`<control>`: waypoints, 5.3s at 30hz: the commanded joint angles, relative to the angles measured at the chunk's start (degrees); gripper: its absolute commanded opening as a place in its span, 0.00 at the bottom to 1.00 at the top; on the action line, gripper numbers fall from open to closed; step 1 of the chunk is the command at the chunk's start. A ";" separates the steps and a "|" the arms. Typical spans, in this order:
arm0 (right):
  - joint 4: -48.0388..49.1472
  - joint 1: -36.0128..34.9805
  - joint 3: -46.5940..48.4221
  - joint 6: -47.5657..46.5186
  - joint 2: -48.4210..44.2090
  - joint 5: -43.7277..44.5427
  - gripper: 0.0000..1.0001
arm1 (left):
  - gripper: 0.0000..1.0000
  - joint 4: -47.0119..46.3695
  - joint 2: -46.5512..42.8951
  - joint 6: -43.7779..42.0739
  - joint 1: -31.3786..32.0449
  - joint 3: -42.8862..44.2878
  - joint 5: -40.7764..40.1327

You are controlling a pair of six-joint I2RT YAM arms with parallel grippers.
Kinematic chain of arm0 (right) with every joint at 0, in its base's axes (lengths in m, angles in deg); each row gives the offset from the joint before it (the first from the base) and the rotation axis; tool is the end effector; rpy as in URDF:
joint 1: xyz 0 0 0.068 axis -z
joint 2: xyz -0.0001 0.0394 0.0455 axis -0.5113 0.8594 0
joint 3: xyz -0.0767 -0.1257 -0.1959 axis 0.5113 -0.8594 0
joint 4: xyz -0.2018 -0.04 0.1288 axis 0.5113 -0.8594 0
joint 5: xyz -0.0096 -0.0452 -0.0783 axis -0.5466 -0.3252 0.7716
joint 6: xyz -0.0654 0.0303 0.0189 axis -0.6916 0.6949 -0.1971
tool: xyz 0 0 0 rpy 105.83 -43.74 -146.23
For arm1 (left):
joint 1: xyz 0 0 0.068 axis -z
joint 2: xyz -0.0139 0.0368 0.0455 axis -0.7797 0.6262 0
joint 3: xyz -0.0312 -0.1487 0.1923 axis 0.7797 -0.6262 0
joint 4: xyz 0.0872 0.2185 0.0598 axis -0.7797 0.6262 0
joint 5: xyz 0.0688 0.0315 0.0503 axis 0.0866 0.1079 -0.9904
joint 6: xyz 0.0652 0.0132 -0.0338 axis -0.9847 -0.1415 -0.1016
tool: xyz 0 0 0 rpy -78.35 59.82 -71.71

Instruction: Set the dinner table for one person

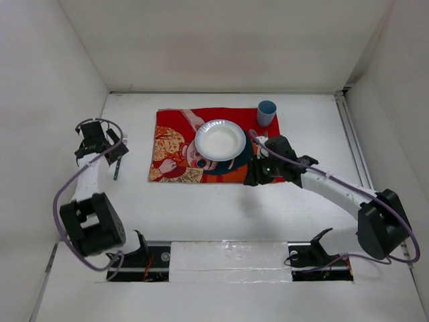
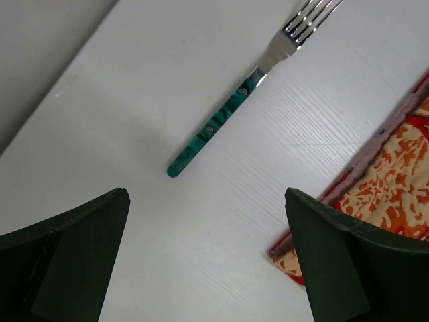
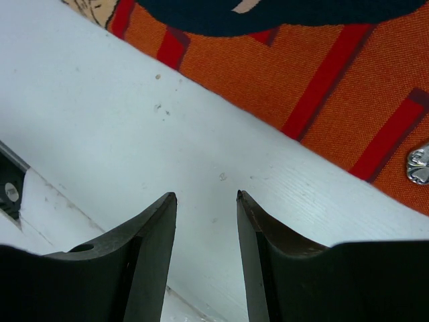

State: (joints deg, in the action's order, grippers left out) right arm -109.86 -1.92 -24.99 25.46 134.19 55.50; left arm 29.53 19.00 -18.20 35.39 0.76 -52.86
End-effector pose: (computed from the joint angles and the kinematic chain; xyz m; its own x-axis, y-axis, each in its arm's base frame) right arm 0.2298 0.1683 0.1900 -0.8199 -0.1663 -0.5478 -0.4359 0.8015 0.4093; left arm 0.2770 0.0900 0.2389 -0.4738 -0.4316 -0.7676 -0.5599 0.8204 -0.1157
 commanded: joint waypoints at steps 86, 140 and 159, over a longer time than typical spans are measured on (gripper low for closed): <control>-1.47 -0.91 -0.32 2.70 -9.05 3.35 0.49 | 0.00 13.73 39.37 -6.78 32.18 31.02 9.74; 1.34 -3.72 -0.84 4.28 -5.36 4.93 0.49 | 0.00 11.44 39.54 -9.59 26.82 29.70 13.87; 0.82 -5.30 -0.84 4.81 -5.97 5.46 0.49 | 0.08 10.39 38.39 -8.53 27.35 26.01 12.20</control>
State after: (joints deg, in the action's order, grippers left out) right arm -111.13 -6.53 -26.11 29.81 129.27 59.96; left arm 37.64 58.95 -27.10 62.45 27.30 -40.23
